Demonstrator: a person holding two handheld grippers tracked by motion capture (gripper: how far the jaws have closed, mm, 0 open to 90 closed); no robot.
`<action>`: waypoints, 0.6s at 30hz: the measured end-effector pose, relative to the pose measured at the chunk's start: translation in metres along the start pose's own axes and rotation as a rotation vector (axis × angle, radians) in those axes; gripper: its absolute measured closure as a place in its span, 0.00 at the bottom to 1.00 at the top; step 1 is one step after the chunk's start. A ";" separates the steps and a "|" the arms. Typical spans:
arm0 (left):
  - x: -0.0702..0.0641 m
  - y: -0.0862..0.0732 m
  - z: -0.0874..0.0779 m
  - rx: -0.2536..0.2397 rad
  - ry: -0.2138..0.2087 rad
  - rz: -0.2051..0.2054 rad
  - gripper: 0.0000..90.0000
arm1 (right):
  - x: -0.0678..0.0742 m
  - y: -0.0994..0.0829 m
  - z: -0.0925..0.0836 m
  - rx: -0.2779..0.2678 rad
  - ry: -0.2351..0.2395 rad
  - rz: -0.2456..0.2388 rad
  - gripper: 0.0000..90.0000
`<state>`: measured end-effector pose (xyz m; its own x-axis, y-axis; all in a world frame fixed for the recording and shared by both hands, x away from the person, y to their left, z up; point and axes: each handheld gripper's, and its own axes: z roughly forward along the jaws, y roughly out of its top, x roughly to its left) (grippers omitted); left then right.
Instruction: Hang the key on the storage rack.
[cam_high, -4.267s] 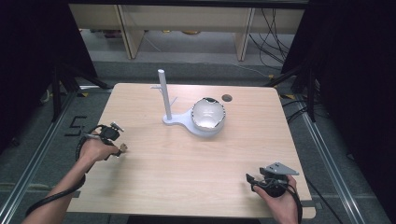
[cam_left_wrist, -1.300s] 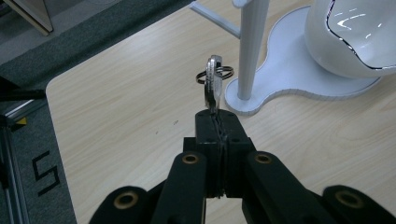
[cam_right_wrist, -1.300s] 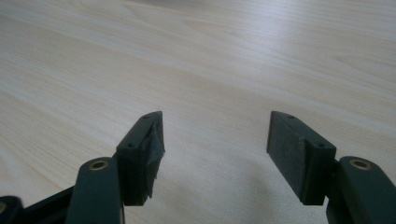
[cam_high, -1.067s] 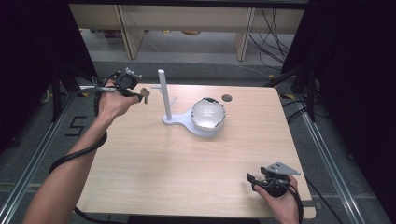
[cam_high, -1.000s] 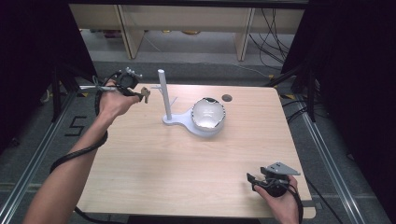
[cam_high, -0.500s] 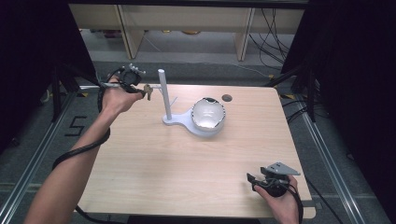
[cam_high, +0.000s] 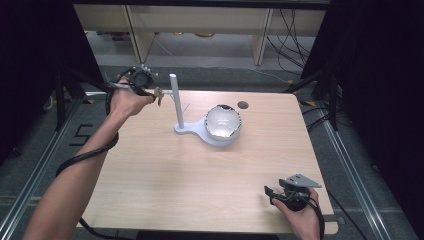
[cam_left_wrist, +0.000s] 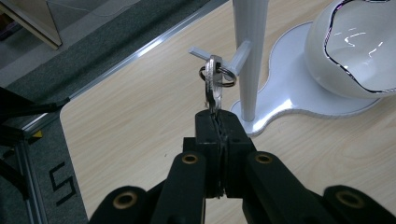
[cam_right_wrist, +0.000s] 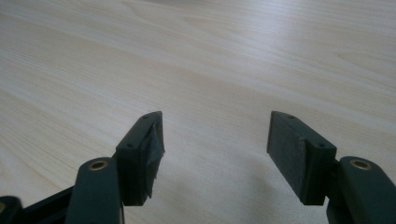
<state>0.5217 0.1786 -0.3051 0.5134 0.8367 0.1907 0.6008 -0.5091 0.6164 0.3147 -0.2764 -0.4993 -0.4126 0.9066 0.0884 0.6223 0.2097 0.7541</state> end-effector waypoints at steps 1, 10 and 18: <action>0.000 0.000 0.000 0.000 0.000 0.000 0.97 | 0.000 0.000 0.000 0.000 0.000 0.000 0.41; -0.004 0.008 -0.003 0.035 0.027 0.053 0.97 | 0.000 0.000 0.000 0.003 -0.002 0.003 0.41; -0.007 0.015 -0.001 0.083 0.051 0.119 0.97 | -0.001 -0.001 0.000 0.002 -0.002 0.005 0.41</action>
<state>0.5262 0.1655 -0.2961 0.5536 0.7775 0.2984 0.5869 -0.6185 0.5226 0.3148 -0.2772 -0.5000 -0.4081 0.9084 0.0906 0.6259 0.2062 0.7521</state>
